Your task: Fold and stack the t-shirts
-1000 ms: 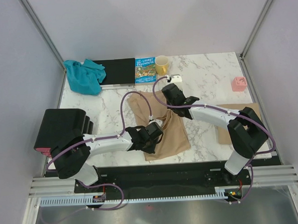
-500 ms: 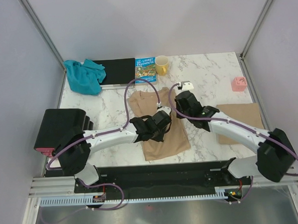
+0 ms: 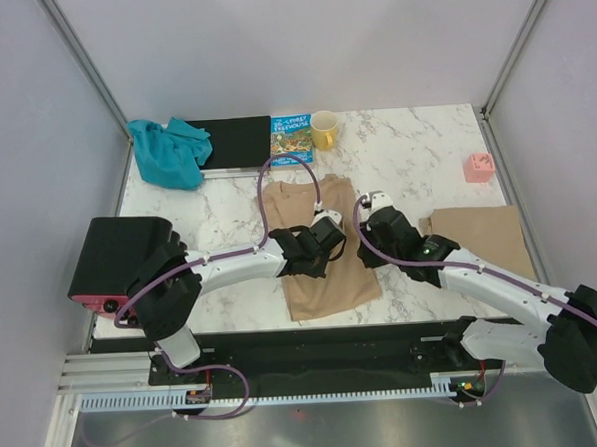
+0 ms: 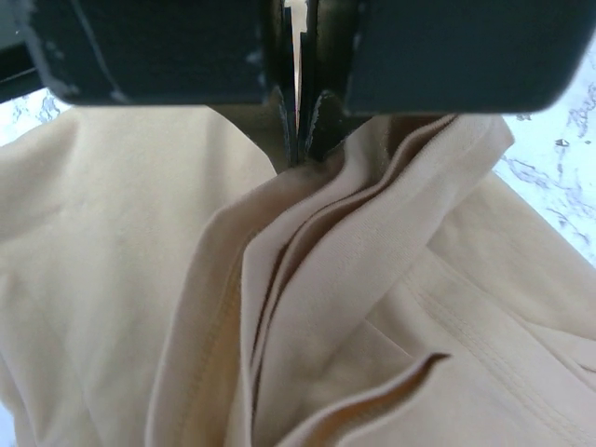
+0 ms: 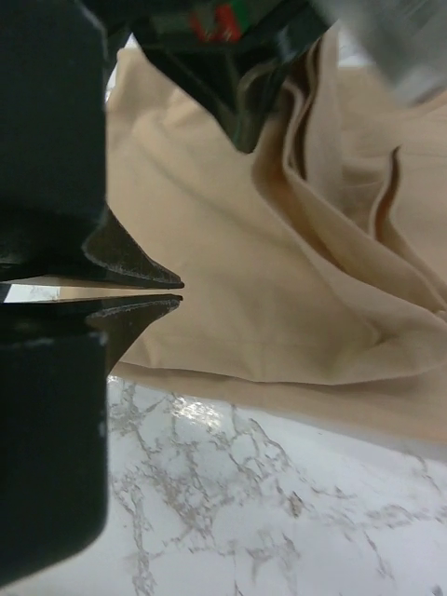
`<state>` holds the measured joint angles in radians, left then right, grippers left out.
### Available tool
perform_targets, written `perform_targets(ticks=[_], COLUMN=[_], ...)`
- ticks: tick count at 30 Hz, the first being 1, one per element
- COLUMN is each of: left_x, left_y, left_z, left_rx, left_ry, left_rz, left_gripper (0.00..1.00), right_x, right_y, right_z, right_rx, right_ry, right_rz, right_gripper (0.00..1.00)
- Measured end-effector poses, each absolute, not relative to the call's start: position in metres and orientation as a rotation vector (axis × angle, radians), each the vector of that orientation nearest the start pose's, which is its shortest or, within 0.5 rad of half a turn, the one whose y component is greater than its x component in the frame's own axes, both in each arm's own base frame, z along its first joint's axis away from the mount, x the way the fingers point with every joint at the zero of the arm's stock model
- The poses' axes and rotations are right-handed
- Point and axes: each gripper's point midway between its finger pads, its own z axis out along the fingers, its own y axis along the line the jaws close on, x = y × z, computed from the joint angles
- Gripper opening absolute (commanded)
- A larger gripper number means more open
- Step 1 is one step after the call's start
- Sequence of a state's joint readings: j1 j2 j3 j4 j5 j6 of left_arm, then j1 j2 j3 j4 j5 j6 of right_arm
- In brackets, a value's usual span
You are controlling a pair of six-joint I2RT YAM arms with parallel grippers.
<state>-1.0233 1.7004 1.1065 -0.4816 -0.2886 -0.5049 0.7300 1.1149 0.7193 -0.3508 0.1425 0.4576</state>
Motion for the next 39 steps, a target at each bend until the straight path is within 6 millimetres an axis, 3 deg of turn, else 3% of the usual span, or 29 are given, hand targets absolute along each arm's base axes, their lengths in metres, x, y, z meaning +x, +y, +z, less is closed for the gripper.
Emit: perform_targets(ticks=[12,20,28,31,32,33,36,39], left_x=[0.252,0.28,0.299,0.299,0.299,0.298,0.301,0.307], left_y=[-0.289,-0.271,-0.248,-0.239,-0.237,-0.235,-0.23,-0.223], left_z=[0.058,0.059,0.05,0.045,0.045,0.045,0.05,0.065], left_rx=[0.485,0.398,0.327,0.305,0.297,0.289,0.25,0.192], left_ry=[2.506,2.512,2.56,2.587,2.594,2.597,2.589,2.561], left_rz=[-0.129,-0.044,0.077,0.109,0.115,0.119,0.126,0.114], left_gripper=[0.02,0.02,0.02,0.03,0.08,0.11,0.22,0.32], right_x=[0.213,0.212,0.212,0.213,0.212,0.213,0.219,0.238], right_y=[0.207,0.207,0.208,0.206,0.204,0.202,0.196,0.198], right_z=[0.036,0.019,0.019,0.021,0.023,0.026,0.047,0.08], right_rx=[-0.362,-0.366,-0.362,-0.356,-0.353,-0.351,-0.331,-0.302], right_ry=[2.526,2.562,2.554,2.548,2.544,2.536,2.471,2.369], right_rz=[0.337,0.3,0.287,0.278,0.266,0.258,0.244,0.228], right_gripper=[0.04,0.01,0.04,0.18,0.21,0.3,0.34,0.36])
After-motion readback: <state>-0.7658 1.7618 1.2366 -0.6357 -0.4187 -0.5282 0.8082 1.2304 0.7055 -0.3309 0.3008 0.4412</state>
